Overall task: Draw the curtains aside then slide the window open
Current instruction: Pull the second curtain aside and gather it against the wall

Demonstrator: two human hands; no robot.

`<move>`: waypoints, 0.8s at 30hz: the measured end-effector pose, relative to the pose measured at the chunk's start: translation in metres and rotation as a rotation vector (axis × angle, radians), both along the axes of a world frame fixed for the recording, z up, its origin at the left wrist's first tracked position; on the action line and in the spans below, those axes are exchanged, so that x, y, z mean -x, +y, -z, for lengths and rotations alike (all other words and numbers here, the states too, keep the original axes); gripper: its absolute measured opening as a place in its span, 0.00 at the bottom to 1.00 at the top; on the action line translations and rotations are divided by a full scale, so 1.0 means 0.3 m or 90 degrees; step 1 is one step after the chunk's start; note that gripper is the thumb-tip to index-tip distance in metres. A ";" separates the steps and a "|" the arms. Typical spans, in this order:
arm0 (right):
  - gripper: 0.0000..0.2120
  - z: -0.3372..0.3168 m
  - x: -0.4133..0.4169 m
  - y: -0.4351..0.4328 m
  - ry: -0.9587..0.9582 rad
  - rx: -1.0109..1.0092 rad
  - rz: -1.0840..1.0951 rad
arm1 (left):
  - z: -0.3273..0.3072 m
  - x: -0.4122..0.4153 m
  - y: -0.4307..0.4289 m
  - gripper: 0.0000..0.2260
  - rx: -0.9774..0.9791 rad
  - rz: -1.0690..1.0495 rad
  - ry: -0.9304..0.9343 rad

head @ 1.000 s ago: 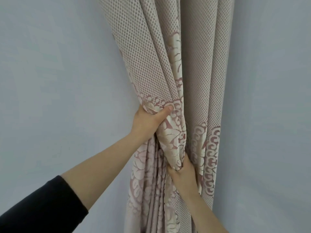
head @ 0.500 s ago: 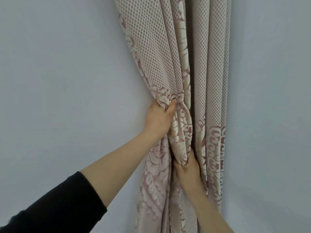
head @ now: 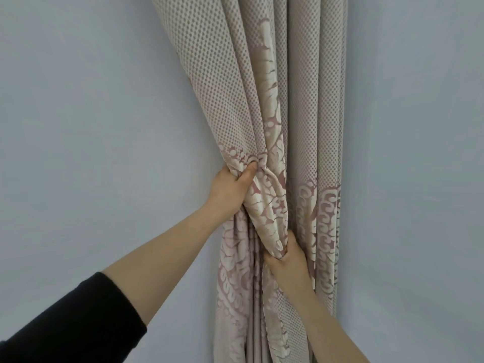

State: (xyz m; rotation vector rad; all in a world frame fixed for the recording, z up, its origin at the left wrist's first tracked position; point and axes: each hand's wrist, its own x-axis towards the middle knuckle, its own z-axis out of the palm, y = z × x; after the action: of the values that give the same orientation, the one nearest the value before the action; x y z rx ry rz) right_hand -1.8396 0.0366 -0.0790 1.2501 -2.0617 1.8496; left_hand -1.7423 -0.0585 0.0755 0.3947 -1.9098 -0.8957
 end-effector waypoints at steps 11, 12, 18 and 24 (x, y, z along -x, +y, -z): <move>0.24 -0.004 -0.401 0.229 0.003 -0.084 -0.086 | 0.004 -0.479 0.199 0.20 -0.023 -0.074 -0.039; 0.26 -0.001 -0.421 0.239 0.007 -0.091 -0.088 | 0.005 -0.508 0.207 0.20 -0.028 -0.079 -0.049; 0.28 0.018 -0.576 0.318 0.003 -0.139 -0.101 | 0.050 -0.659 0.275 0.25 -0.042 -0.130 -0.060; 0.31 0.085 -0.802 0.324 0.044 -0.192 -0.049 | 0.121 -0.891 0.283 0.27 -0.082 -0.164 -0.078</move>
State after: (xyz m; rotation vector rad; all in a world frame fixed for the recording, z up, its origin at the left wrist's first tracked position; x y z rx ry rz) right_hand -1.5990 0.1338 -0.1046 1.4558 -2.3505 1.5388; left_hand -1.4748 0.0265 0.0393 0.7700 -1.8637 -0.8404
